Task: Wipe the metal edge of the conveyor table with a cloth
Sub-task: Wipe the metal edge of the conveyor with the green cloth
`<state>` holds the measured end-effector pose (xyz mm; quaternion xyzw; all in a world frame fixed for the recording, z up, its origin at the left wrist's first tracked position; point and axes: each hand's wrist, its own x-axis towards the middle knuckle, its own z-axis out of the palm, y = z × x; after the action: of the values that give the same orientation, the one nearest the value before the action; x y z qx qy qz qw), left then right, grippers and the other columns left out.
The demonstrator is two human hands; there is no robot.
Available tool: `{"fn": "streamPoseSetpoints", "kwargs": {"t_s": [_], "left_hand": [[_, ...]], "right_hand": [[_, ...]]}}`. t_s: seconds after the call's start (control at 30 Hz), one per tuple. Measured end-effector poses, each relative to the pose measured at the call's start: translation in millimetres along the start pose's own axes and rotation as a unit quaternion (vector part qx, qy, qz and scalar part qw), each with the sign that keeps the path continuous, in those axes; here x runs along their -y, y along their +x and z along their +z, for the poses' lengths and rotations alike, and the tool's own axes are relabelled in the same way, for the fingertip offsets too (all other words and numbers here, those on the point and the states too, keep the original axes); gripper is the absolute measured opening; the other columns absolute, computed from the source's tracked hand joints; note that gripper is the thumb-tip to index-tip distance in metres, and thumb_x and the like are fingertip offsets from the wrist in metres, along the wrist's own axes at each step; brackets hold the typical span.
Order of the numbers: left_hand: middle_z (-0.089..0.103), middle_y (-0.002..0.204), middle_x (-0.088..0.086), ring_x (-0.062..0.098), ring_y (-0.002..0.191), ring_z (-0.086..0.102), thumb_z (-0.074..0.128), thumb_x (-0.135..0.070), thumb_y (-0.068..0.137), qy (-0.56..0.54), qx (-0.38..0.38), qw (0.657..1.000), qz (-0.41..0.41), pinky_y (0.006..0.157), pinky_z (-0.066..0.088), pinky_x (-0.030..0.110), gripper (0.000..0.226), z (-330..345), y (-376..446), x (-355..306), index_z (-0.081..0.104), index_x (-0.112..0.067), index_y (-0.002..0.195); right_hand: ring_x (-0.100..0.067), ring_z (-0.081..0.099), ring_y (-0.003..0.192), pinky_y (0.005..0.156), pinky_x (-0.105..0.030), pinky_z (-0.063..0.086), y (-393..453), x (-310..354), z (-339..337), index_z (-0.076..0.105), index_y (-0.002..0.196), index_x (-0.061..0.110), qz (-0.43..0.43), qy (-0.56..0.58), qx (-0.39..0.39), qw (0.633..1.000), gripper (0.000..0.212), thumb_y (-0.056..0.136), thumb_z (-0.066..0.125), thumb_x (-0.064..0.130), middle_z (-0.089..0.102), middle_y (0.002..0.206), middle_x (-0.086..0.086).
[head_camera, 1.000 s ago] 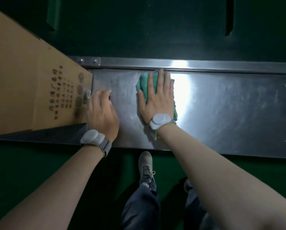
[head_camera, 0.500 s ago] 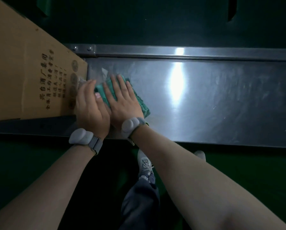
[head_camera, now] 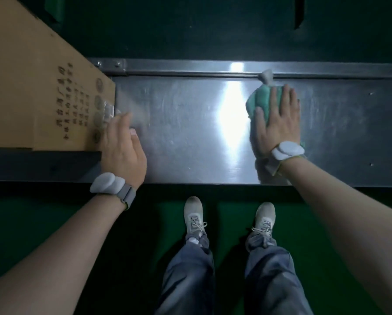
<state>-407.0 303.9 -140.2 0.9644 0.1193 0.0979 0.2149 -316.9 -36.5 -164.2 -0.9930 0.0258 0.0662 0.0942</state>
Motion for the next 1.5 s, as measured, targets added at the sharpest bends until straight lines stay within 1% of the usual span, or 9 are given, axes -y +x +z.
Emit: {"fn": "streamPoseSetpoints", "kwargs": {"t_s": [0.17,0.27,0.43,0.57,0.77,1.03,1.2,1.37,1.5], "left_hand": [[0.044,0.165,0.018,0.036,0.155,0.039,0.039,-0.017,0.114,-0.011,0.037,0.999,-0.010,0.127,0.032,0.051,0.047,-1.3,-8.0,-5.5,0.045,-0.003,0.159],[0.045,0.166,0.014,0.030,0.156,0.040,0.037,-0.017,0.114,-0.034,0.001,0.999,-0.018,0.128,0.033,0.042,0.047,-0.8,-15.7,-3.9,0.045,-0.006,0.159],[0.057,0.155,0.010,0.025,0.144,0.054,0.033,-0.018,0.116,-0.047,-0.134,0.990,0.012,0.117,0.047,0.045,0.043,6.2,-20.5,-20.4,0.056,-0.009,0.152],[0.053,0.157,0.012,0.026,0.146,0.049,0.032,-0.024,0.117,-0.041,-0.080,0.995,0.042,0.121,0.042,0.040,0.044,13.4,-14.3,-40.9,0.051,-0.012,0.154],[0.051,0.155,0.022,0.042,0.140,0.051,0.038,-0.015,0.113,-0.022,0.062,0.996,0.053,0.116,0.043,0.055,0.042,43.3,-19.1,-85.3,0.048,-0.006,0.153],[0.046,0.159,0.023,0.045,0.143,0.046,0.040,-0.015,0.112,0.004,0.123,0.991,0.052,0.119,0.039,0.059,0.044,52.7,-25.1,-110.2,0.046,-0.006,0.155],[0.044,0.162,0.020,0.044,0.145,0.044,0.040,-0.015,0.114,0.012,0.146,0.989,0.035,0.120,0.036,0.058,0.044,55.0,-26.8,-125.7,0.045,-0.006,0.156],[0.045,0.159,0.022,0.044,0.142,0.045,0.040,-0.013,0.113,0.013,0.164,0.985,0.055,0.118,0.038,0.057,0.043,71.6,-31.0,-159.8,0.047,-0.001,0.154],[0.046,0.159,0.022,0.041,0.145,0.044,0.039,-0.014,0.113,0.011,0.160,0.985,0.059,0.121,0.036,0.054,0.044,85.5,-33.6,-188.3,0.046,-0.002,0.155]], "right_hand": [[-0.044,0.006,0.165,0.133,-0.057,0.007,-8.0,72.3,5.3,0.012,0.171,0.006,0.103,0.016,-0.026,0.994,0.069,0.114,0.020,0.042,0.009,0.176,-0.027],[-0.051,0.016,0.161,0.132,-0.062,0.010,-24.5,143.9,17.8,0.025,0.169,0.005,-0.011,0.008,-0.047,0.999,0.064,0.111,0.025,0.033,0.021,0.172,-0.032],[-0.040,-0.001,0.166,0.133,-0.057,0.003,-76.6,213.0,54.3,0.013,0.172,0.019,-0.273,0.043,0.099,0.956,0.073,0.107,0.023,0.051,0.005,0.179,-0.019],[-0.035,-0.004,0.166,0.134,-0.047,-0.006,-98.3,187.8,59.1,-0.010,0.169,0.010,-0.333,0.032,0.120,0.935,0.086,0.108,0.035,0.049,0.004,0.180,-0.015],[-0.037,0.015,0.165,0.132,-0.053,0.015,-75.8,45.8,27.3,0.036,0.167,0.010,-0.241,0.033,0.034,0.969,0.068,0.110,0.043,0.047,0.023,0.175,-0.020],[-0.034,0.003,0.166,0.135,-0.053,0.006,-44.7,-164.1,-25.0,0.011,0.173,0.017,0.080,-0.004,-0.018,0.997,0.068,0.114,0.018,0.051,0.006,0.179,-0.017],[-0.043,0.007,0.164,0.133,-0.056,0.006,-31.5,-146.4,-28.0,0.017,0.171,0.007,0.263,0.016,-0.048,0.963,0.071,0.112,0.022,0.046,0.010,0.177,-0.025],[-0.054,0.027,0.155,0.129,-0.064,0.021,-42.7,-37.0,-11.2,0.034,0.163,0.003,-0.012,-0.010,-0.081,0.997,0.064,0.107,0.043,0.031,0.032,0.166,-0.035],[-0.039,0.000,0.166,0.132,-0.055,0.007,-48.5,3.0,1.7,0.020,0.172,0.016,-0.182,0.014,0.059,0.981,0.067,0.113,0.029,0.046,0.006,0.179,-0.018]]}}
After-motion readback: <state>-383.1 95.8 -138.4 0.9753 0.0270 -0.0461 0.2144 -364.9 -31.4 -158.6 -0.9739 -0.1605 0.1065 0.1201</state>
